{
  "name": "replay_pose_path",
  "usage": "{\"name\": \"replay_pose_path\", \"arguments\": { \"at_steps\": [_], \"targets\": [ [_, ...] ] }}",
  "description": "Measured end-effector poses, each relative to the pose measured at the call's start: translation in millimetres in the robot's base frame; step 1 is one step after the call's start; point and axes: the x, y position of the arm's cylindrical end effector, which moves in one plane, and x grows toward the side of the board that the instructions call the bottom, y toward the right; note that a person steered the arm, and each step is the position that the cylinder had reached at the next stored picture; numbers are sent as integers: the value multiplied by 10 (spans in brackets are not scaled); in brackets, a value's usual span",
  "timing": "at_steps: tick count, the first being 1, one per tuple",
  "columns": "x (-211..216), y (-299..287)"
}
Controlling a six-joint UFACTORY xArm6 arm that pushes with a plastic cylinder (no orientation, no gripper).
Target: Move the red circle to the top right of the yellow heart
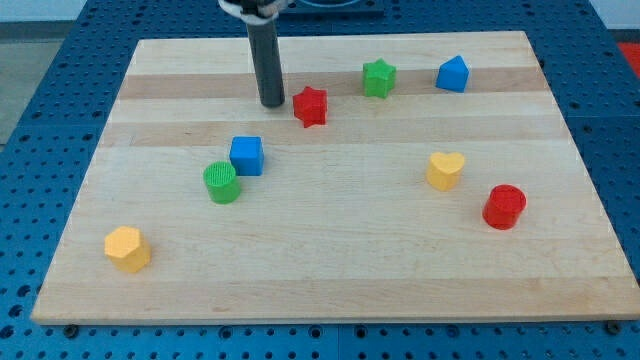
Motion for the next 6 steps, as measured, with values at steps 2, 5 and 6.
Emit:
{"name": "replay_pose_path", "arguments": {
  "at_steps": [2, 5, 6],
  "targets": [
    [297, 354],
    [533, 562],
    [602, 312]
  ]
}}
